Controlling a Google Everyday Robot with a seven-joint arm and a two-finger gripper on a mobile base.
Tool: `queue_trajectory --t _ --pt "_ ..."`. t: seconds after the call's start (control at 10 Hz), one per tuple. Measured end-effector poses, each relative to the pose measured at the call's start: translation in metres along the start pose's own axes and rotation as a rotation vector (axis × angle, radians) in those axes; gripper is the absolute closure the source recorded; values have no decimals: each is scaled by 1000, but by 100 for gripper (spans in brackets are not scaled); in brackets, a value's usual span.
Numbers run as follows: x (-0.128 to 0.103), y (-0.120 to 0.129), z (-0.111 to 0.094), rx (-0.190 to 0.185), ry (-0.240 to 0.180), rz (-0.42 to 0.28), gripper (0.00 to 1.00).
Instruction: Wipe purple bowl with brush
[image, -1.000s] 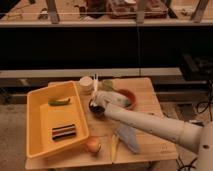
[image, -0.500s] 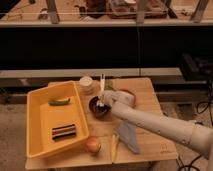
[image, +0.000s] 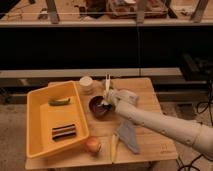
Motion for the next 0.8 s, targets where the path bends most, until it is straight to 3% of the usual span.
queue_trajectory --t 0.2,0.4,0.8 --pt "13 5 19 13 4 -11 100" --pt "18 -4 36 52 -10 -17 100" --pt "21 -40 40 165 -103 -12 100"
